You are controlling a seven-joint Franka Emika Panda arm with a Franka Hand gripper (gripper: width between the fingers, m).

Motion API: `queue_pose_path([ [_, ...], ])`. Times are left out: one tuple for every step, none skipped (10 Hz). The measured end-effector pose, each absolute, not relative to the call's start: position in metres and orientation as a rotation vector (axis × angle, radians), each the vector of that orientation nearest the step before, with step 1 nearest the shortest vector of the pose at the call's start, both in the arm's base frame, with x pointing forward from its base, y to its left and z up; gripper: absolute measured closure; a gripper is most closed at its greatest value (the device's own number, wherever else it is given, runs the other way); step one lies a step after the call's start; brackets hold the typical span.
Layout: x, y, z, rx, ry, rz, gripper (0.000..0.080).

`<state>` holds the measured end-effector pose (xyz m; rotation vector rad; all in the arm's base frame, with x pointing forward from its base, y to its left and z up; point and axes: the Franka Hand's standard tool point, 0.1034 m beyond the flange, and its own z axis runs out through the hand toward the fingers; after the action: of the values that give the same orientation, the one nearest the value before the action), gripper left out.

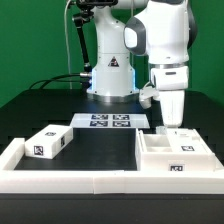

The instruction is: Assemble cabinet

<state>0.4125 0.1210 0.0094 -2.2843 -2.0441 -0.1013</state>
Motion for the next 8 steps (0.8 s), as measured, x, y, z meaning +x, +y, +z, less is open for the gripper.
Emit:
queue_pose_path([
  [0.4133,0.1212,0.0093,-2.288,-2.041,-0.108,0.0016],
  [0.4136,0.1212,0.0095,-2.289,-2.04,-0.108,0.0016],
  [0.4139,0.121,0.0096,-2.289,-2.04,-0.108,0.0201],
  [0.414,0.1205,0.0095,-2.291,-2.038,-0.108,0.0378],
  [0.4141,0.12,0.0095,-2.292,-2.037,-0.108,0.0378],
  [0.4142,0.1196,0.0094,-2.293,-2.036,-0.107,0.0561],
  [0.4143,0.1191,0.0094,-2.294,-2.035,-0.107,0.07],
  [0.4142,0.1184,0.0105,-2.297,-2.033,-0.1,0.07],
])
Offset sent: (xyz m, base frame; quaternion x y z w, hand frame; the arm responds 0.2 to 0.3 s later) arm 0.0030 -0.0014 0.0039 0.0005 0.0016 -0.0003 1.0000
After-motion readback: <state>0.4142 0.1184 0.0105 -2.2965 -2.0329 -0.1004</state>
